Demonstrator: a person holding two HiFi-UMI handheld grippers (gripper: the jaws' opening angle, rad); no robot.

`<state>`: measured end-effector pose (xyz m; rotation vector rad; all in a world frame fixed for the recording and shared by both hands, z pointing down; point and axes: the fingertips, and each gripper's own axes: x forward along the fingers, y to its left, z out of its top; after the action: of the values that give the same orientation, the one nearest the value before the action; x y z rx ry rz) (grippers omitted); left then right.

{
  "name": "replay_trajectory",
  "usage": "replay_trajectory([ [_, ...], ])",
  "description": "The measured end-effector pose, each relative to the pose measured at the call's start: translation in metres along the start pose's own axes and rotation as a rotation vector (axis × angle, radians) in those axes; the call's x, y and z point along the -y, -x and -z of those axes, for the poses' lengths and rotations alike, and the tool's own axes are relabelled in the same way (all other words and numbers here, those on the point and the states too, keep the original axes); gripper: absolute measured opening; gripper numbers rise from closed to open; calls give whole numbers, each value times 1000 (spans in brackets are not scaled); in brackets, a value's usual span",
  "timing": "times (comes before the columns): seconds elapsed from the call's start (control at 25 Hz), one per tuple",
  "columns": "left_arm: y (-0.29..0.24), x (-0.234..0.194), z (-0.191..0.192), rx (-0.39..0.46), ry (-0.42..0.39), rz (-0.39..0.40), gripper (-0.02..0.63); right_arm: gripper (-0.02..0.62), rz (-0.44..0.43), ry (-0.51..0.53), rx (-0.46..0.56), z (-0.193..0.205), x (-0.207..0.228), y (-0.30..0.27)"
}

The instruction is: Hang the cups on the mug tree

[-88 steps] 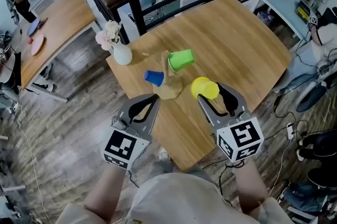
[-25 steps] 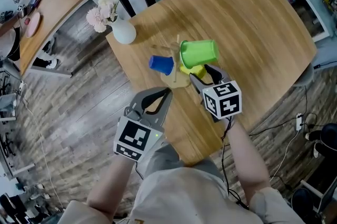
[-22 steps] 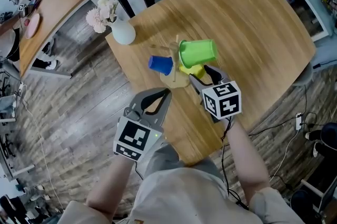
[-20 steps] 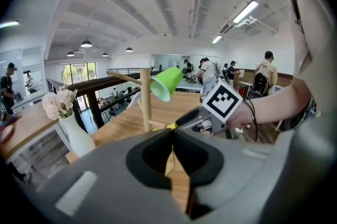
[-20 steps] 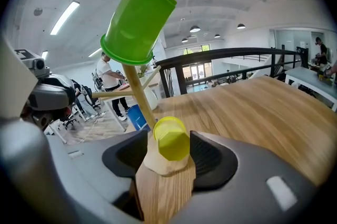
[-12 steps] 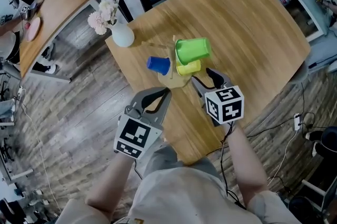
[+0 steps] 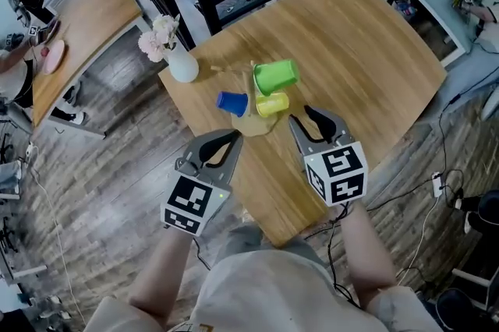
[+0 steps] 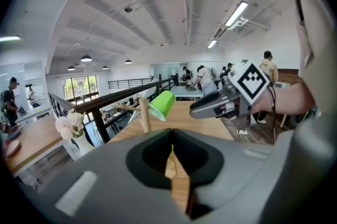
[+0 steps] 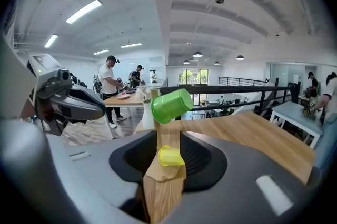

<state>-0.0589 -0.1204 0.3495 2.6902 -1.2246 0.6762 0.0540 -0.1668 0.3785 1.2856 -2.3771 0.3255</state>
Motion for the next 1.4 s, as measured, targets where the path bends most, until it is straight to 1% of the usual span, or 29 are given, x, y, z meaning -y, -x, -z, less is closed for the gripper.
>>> replay_trajectory([
  [0.2,23,2,-20,49,-20,-23,3,115,-8,33,83,-35,-17,36],
  [0.44,55,11,-56,134,-58,-32,2,85,7,60,184,-75,-31,86],
  [0.64,84,15,-91,236,-83,-61,3,63,8,54,262,-100,-41,124],
  [0.8,104,26,-117,306,-107,-58,3,37,8,57,310,-113,-46,155],
  [0.88,112,30,-122,316,-102,-49,3,27,8,60,322,-118,-50,163],
  [1.0,121,39,-121,309,-72,-34,3,15,2,56,331,-119,-59,173],
  [1.16,130,48,-119,311,-75,-22,2,5,-10,53,339,-119,-68,183],
  [1.4,135,54,-106,279,-69,-17,2,2,-33,18,326,-108,-75,188],
])
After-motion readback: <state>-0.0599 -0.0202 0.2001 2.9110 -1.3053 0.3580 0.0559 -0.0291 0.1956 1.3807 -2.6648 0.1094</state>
